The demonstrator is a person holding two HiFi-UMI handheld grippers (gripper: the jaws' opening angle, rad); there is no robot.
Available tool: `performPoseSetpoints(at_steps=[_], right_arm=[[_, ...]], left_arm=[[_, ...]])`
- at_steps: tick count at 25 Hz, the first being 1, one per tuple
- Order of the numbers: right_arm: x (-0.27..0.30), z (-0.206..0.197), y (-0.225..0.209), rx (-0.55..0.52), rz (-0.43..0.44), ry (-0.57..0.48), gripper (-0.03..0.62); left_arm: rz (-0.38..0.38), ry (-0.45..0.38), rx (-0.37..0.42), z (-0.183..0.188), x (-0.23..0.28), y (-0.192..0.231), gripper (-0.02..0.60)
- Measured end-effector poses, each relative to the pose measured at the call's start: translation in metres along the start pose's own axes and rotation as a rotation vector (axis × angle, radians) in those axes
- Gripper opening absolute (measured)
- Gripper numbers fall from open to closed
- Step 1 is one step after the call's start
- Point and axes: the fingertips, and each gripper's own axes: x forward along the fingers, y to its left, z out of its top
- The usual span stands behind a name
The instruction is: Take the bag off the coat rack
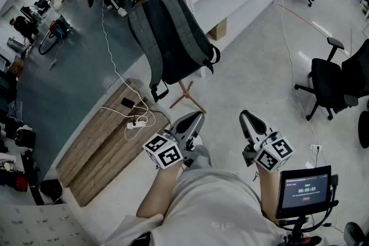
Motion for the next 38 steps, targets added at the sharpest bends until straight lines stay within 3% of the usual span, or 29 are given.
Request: performPoseSetpoints(at_steps=[3, 8, 14, 20, 23, 27, 30, 35, 38], right_arm=[[0.038, 0.012, 0.006, -0.001, 0.002, 0.005, 0.012], [0.147, 0.024, -0.033, -0.004, 0.033, -0.004, 0.012], [0.276, 0.062, -0.039, -0.081, 0.116, -0.024, 0.014], [0.371, 0.132, -0.024, -0.35, 0.248, -0.06, 0.017], [0.407, 0.17, -0.008, -0.461, 0.367, -0.08, 0.06], [0.456, 0.198, 0.008, -0.661, 0.477, -0.044, 0.061], [0.484, 0.197, 0.012, -0.79, 0.48, 0.039, 0.061], [0.518, 0.185, 0.018, -1.03, 0.494, 0.094, 0.063], [0.534, 0.179, 0.016, -1.062, 0.522, 0.161, 0.087]], left_arm=[[-0.005, -0.009, 0.014, 0.035, 0.0, 0.021, 0.006], [-0.008, -0.033, 0.046, 0.091, 0.033, 0.106, 0.008], [0.064, -0.096, 0.101, 0.174, 0.027, 0.196, 0.008], [0.157, -0.175, 0.184, 0.26, 0.008, 0.255, 0.008], [0.197, -0.205, 0.262, 0.31, 0.01, 0.259, 0.008], [0.215, -0.25, 0.379, 0.386, 0.028, 0.253, 0.026], [0.223, -0.203, 0.473, 0.423, 0.057, 0.259, 0.106], [0.218, -0.083, 0.532, 0.453, 0.11, 0.282, 0.187], [0.209, -0.064, 0.574, 0.475, 0.138, 0.288, 0.198]])
